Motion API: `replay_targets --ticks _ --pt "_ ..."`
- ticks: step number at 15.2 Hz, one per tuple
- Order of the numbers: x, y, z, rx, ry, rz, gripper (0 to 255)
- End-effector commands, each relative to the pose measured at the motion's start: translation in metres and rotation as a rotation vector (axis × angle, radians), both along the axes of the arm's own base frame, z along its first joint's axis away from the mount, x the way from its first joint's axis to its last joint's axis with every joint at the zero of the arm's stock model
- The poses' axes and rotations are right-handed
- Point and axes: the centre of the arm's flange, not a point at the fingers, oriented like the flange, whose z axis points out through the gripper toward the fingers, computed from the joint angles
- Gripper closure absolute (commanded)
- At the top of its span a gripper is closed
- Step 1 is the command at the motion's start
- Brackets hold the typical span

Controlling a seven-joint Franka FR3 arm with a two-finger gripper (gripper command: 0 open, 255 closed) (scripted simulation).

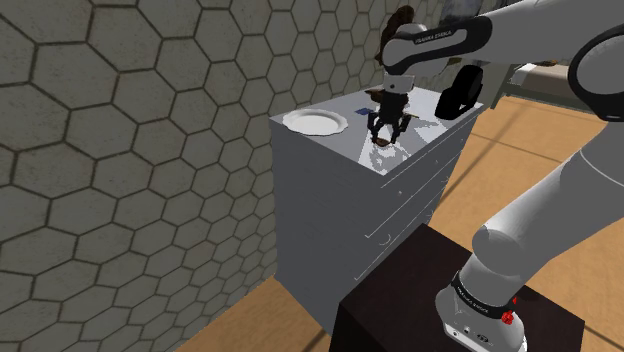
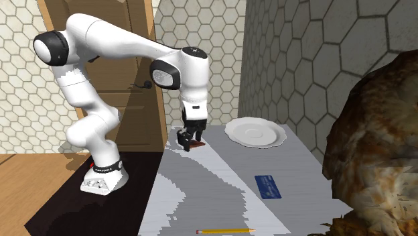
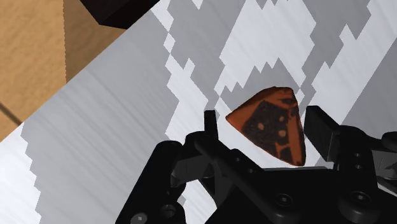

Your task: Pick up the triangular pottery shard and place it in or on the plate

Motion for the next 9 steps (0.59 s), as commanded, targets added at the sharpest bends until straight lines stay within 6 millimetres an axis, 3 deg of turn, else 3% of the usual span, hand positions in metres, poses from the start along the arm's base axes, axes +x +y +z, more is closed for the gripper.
replay_targets --ticks 1,9 --pt "0.0007 0.0015 -0.0024 0.005 0.003 0.001 255" --pt "0.0007 0.0015 -0.0024 0.005 0.003 0.001 255"
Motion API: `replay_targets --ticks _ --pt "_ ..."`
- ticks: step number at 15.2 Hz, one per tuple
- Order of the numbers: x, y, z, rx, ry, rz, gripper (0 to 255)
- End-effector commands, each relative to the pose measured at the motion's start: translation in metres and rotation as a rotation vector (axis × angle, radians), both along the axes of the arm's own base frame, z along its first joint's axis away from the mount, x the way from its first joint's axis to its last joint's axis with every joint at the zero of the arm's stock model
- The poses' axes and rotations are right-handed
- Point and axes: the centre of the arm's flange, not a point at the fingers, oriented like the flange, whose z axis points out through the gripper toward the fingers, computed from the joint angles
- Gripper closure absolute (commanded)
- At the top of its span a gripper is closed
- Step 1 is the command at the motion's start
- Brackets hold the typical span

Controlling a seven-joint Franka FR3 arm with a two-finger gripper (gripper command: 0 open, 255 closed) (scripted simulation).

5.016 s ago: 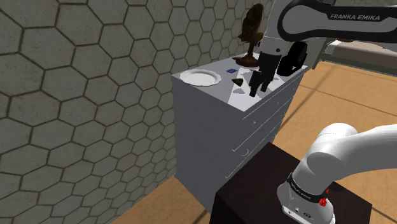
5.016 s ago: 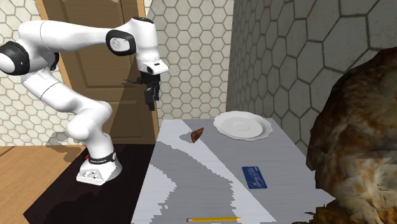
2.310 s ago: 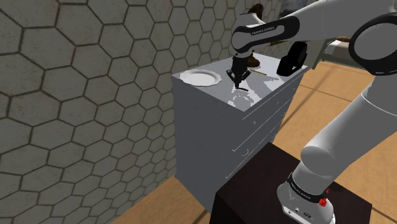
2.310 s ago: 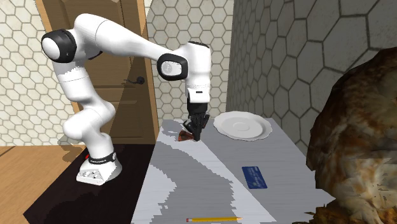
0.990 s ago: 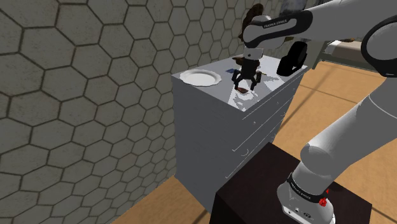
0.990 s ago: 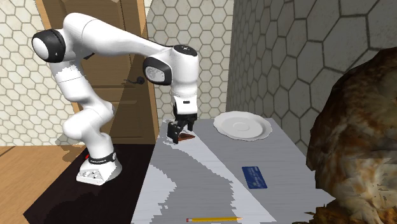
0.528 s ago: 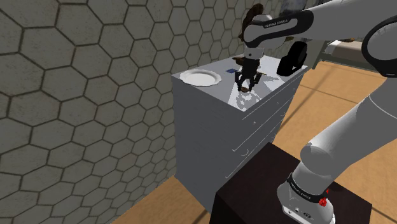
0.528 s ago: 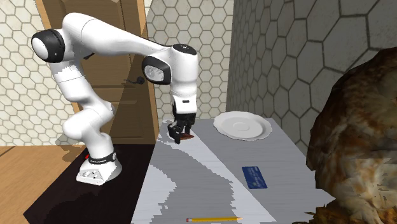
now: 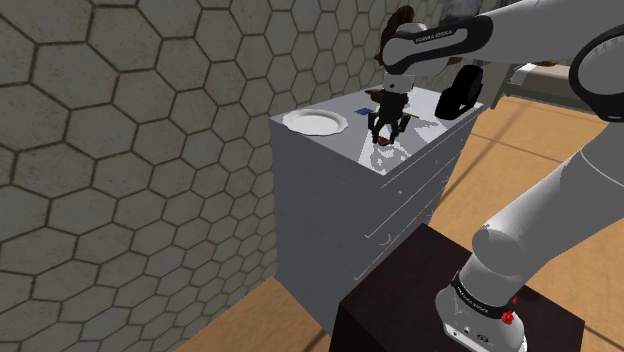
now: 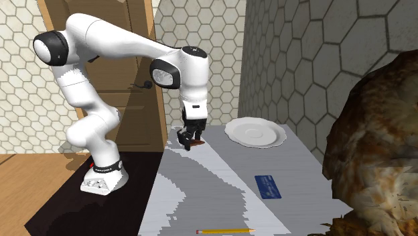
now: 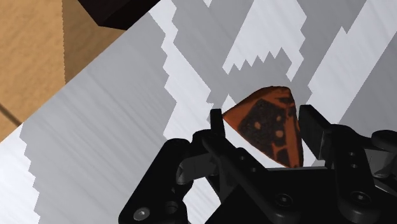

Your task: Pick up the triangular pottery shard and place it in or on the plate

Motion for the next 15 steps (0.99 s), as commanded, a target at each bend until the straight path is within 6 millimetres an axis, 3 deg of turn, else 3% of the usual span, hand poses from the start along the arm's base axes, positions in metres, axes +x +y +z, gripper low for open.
replay_targets --ticks 1,15 --pt "0.001 0.000 0.001 0.002 0.003 0.001 255" --pt "0.001 0.000 0.075 0.002 0.003 0.001 255"
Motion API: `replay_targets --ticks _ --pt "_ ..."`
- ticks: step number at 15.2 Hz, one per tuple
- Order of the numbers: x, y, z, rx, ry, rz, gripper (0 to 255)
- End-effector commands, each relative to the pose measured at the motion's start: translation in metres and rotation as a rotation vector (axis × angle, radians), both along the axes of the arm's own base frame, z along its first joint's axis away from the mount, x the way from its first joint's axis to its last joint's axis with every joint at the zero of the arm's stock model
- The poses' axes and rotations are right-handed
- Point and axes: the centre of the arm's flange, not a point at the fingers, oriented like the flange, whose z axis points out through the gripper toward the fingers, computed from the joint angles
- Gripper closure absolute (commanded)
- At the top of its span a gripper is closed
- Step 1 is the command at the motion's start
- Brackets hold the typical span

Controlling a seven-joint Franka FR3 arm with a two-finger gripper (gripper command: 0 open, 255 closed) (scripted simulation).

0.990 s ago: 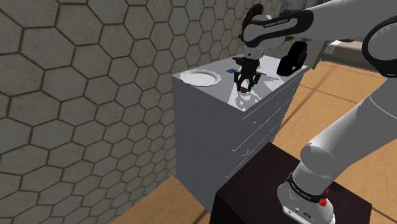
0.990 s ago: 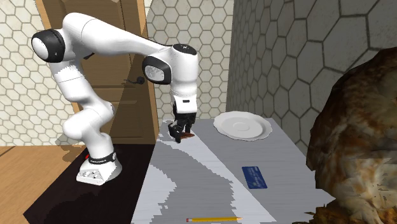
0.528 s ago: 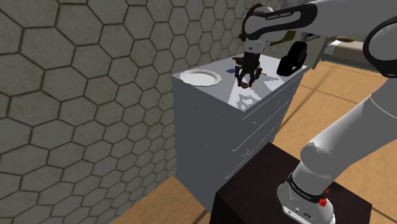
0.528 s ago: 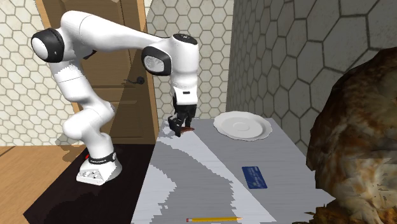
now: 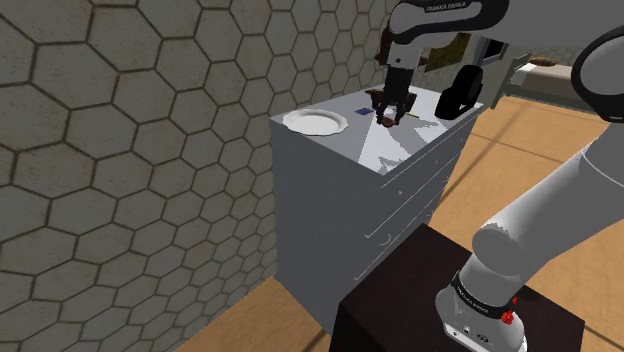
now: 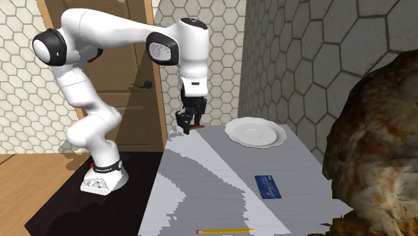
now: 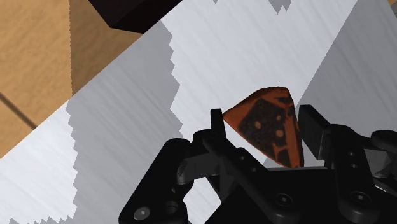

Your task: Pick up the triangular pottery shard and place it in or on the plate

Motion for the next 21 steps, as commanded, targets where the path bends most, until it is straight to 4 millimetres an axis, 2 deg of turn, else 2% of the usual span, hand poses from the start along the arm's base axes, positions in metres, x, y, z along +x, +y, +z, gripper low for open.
replay_targets --ticks 1,3,21 --pt "0.000 0.001 0.011 0.000 0.001 0.000 255" --pt "0.000 0.001 0.017 0.000 0.001 0.000 255" --pt "0.223 0.085 0.023 0.000 0.001 0.000 255"
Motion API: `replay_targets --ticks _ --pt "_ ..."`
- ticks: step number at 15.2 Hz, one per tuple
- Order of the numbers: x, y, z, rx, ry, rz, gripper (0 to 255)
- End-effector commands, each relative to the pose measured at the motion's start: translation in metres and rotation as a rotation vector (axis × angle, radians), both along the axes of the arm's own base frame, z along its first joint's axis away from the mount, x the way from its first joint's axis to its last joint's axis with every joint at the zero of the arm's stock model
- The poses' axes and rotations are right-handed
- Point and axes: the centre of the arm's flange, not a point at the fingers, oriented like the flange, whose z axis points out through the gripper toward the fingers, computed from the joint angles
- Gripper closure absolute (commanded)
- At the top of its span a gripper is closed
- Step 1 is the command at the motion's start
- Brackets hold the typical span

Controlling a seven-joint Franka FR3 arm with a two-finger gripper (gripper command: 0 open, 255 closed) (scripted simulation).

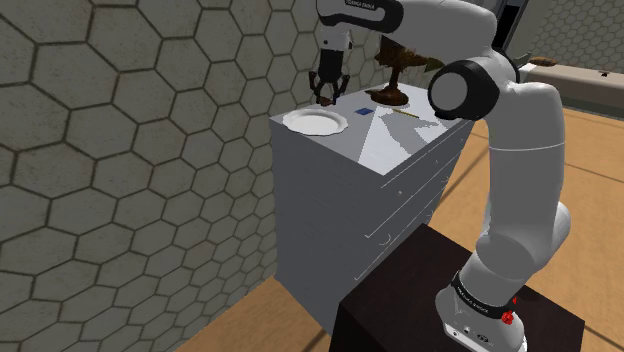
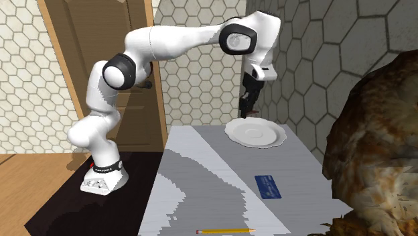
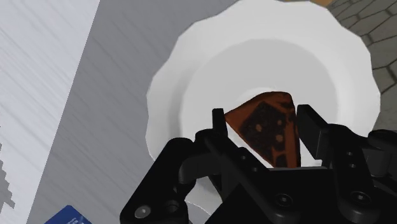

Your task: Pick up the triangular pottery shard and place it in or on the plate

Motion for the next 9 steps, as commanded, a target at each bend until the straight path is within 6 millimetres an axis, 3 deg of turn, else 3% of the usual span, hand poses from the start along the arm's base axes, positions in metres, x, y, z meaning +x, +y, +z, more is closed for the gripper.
replay_targets --ticks 1,9 --pt "0.029 0.008 0.000 0.000 0.000 0.000 255" --pt "0.029 0.008 -0.042 0.000 0.000 0.000 255"
